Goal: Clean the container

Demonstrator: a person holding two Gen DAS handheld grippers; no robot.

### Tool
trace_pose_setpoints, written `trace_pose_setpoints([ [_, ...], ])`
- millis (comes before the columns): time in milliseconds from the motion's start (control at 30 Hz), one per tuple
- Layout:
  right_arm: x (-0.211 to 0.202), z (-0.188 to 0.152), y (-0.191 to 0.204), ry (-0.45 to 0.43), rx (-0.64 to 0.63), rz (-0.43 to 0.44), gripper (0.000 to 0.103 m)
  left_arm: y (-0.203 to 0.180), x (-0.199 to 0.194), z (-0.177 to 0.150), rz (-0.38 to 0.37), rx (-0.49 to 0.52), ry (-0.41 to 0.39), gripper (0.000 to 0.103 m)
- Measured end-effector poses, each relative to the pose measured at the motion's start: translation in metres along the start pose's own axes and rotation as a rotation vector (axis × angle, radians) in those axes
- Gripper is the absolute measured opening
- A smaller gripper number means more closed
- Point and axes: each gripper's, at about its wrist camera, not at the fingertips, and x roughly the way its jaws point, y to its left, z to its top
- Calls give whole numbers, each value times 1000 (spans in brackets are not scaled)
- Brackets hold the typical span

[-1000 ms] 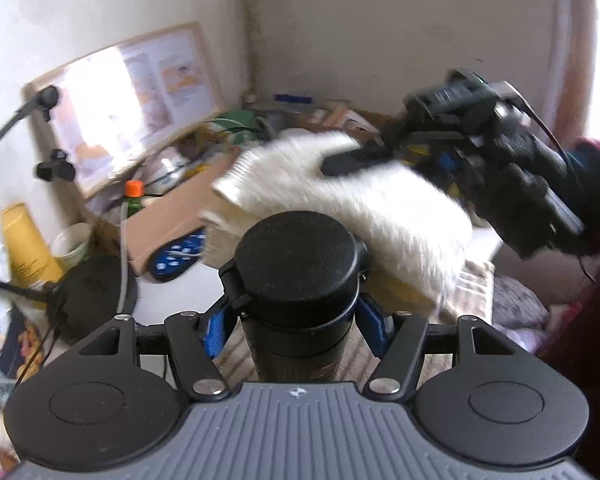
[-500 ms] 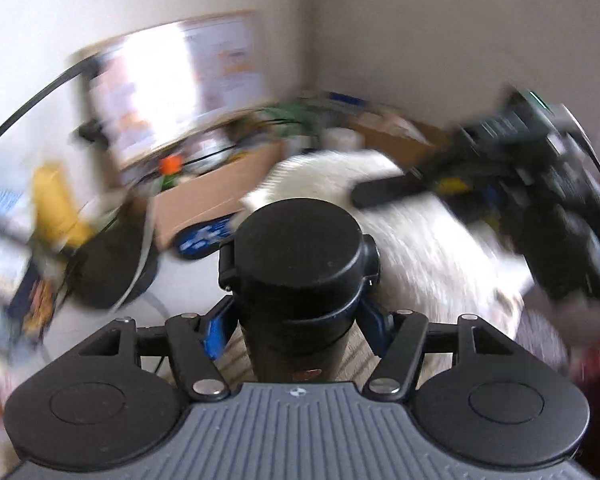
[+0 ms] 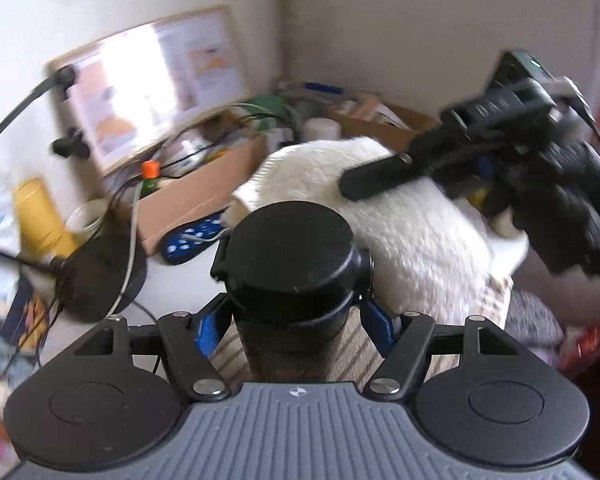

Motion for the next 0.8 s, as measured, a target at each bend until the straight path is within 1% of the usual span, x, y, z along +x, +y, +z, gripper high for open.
trace_pose_setpoints([
  [67, 0, -1, 3, 8, -9, -5, 24, 1, 1, -1, 25, -23, -15, 69],
  [133, -1, -1, 6, 18, -20, -1, 24, 5, 2, -1, 25, -19, -23, 68],
  [233, -5, 2, 13, 22, -44, 19, 25, 11, 0, -5, -14, 26, -33, 68],
  [300, -10, 6, 17, 9, -48, 41, 25, 16, 1, -7, -47, 60, -44, 67],
  [333, -12, 7, 19, 3, -50, 55, 25, 17, 1, -8, -54, 78, -45, 62],
  [400, -18, 11, 25, -19, -58, 85, 25, 18, 1, -10, -56, 106, -45, 62],
  [467, -24, 15, 30, -52, -55, 145, 24, 21, 1, -10, -58, 92, -44, 62],
  [567, -30, 19, 35, -97, -43, 219, 23, 17, 0, -11, -63, 107, -47, 62],
  [667, -24, 19, 28, -98, -20, 220, 23, 14, -1, -13, -71, 123, -53, 62],
  [733, -14, 15, 11, -79, 23, 198, 23, 15, -1, -14, -72, 118, -56, 62],
  [800, 0, 9, -7, -47, 70, 151, 23, 15, -1, -14, -73, 122, -56, 62],
])
